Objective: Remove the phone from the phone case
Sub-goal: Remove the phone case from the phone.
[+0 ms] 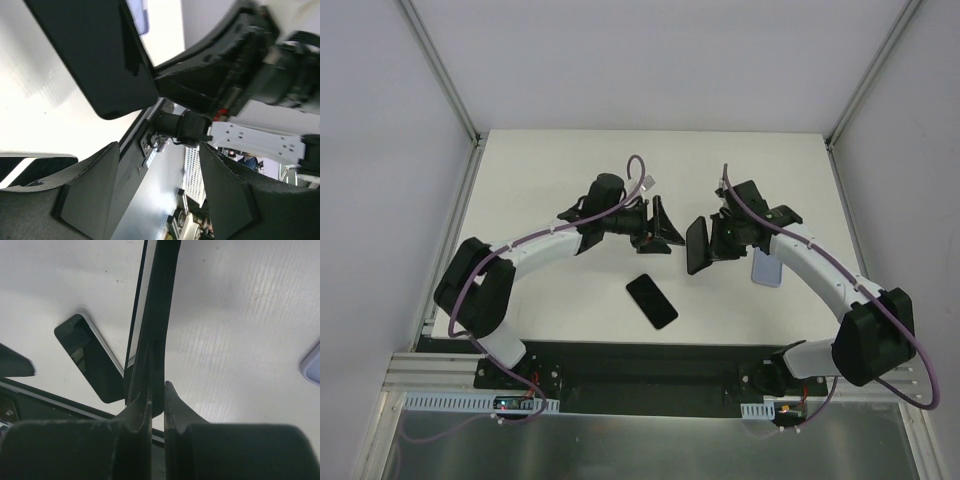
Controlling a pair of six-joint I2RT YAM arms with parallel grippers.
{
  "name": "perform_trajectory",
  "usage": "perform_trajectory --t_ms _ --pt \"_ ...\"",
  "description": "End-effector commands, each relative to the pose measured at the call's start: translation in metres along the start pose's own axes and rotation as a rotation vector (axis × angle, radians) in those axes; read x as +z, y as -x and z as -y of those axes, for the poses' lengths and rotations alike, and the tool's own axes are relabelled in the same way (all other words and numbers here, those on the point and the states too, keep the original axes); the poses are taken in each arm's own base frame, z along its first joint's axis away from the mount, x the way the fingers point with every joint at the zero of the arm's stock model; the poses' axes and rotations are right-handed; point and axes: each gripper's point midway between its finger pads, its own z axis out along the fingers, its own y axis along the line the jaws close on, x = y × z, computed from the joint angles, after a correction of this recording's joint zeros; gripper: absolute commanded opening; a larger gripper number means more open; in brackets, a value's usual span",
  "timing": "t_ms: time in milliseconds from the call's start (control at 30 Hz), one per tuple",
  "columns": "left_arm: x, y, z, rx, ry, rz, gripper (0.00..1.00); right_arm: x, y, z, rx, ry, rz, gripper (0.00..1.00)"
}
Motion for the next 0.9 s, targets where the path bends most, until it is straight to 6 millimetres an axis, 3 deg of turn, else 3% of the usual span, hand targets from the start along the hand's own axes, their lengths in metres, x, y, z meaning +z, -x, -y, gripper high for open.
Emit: perform_trajectory --t_ms 0,300,633,733,867 --pt "0.025 -0.013 -0.030 -0.047 0.124 -0.054 0.63 -0.009 0.020 -0.002 -0.084 -0.034 0.033 0.01" --pt "0.035 0.001 -0.058 -0.143 0.213 0.009 0.64 0.003 0.008 0.021 -0.222 -0.344 0.027 0.01" --pt "0.014 0.008 -0.079 -0.217 0.246 0.060 0.66 0.019 -0.017 0.007 -0.415 -0.406 -0.046 0.01" --pt "0.019 0.009 -0.076 -0.205 0.225 0.030 0.67 0.026 -0.016 0.004 -0.406 -0.399 -0.020 0.01" --pt "0.034 0.027 -0.077 -0.207 0.225 0.023 0.69 0.034 -0.016 0.000 -0.425 -0.387 0.014 0.01"
